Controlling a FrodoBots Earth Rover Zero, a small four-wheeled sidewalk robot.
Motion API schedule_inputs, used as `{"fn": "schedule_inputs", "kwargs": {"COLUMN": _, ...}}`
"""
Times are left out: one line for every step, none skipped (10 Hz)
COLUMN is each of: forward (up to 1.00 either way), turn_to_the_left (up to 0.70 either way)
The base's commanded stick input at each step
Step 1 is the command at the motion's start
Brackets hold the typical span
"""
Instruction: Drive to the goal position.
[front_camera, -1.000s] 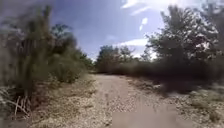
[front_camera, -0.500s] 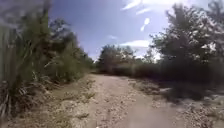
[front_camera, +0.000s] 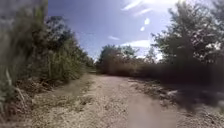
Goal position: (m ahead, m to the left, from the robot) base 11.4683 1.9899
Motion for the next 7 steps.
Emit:
{"fn": "schedule_inputs", "kwargs": {"forward": 0.70, "turn_to_the_left": 0.00}}
{"fn": "schedule_inputs", "kwargs": {"forward": 0.70, "turn_to_the_left": 0.00}}
{"fn": "schedule_inputs", "kwargs": {"forward": 0.70, "turn_to_the_left": 0.00}}
{"fn": "schedule_inputs", "kwargs": {"forward": 0.70, "turn_to_the_left": 0.00}}
{"fn": "schedule_inputs", "kwargs": {"forward": 0.70, "turn_to_the_left": 0.00}}
{"fn": "schedule_inputs", "kwargs": {"forward": 0.70, "turn_to_the_left": 0.27}}
{"fn": "schedule_inputs", "kwargs": {"forward": 0.70, "turn_to_the_left": 0.27}}
